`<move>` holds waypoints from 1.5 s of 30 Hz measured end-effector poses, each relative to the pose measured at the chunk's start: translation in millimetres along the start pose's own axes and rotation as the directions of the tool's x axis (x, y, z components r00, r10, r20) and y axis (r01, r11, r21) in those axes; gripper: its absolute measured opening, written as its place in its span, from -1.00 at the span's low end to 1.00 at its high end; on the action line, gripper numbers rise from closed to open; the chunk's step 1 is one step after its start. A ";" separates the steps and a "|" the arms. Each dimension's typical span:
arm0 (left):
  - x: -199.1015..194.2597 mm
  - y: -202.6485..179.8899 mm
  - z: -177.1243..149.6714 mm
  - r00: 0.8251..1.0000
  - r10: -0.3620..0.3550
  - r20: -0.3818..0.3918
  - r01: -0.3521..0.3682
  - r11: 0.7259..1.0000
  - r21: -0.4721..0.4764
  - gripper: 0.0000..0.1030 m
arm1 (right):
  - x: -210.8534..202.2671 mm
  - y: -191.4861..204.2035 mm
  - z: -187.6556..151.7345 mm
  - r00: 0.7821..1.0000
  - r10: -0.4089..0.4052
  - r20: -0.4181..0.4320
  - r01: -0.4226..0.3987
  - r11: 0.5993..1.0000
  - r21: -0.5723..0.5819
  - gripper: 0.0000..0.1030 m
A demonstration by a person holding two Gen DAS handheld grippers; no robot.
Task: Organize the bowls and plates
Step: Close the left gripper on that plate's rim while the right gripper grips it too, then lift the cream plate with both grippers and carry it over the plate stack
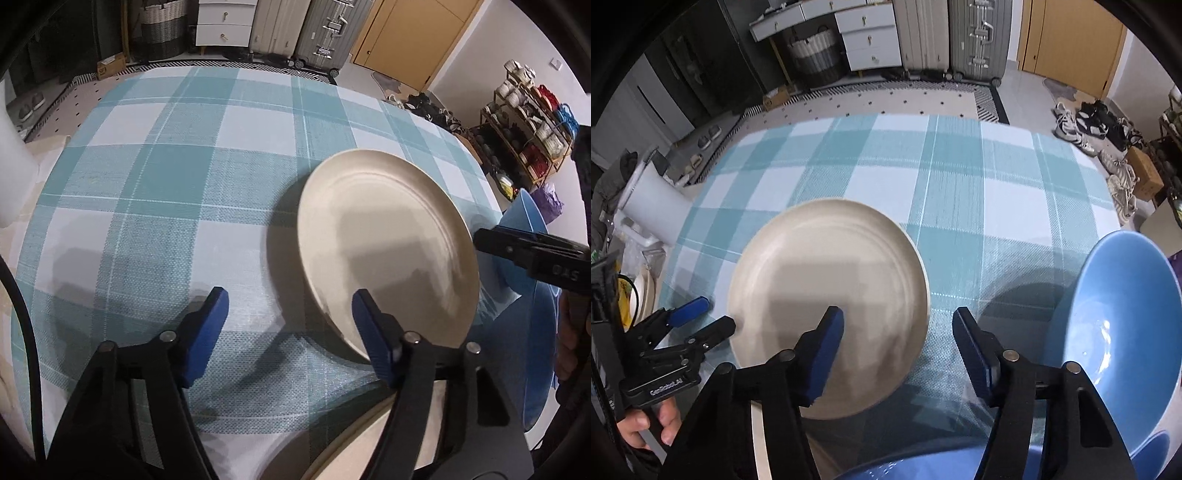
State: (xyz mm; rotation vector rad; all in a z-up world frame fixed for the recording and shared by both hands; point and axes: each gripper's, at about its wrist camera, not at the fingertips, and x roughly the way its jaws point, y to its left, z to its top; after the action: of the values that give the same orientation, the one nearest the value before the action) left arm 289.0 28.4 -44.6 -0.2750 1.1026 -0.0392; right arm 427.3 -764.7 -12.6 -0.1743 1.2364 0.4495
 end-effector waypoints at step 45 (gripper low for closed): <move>-16.7 -22.2 -3.7 0.999 0.008 0.053 -0.012 0.998 0.069 -0.71 | 11.5 -5.7 -9.5 0.999 0.017 0.034 -0.015 0.999 -0.035 -0.78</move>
State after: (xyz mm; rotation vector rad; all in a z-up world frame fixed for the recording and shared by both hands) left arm 280.5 9.0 -26.2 -0.2077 1.0483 -0.0609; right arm 424.4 -770.6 -27.2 -0.1853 1.1973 0.4858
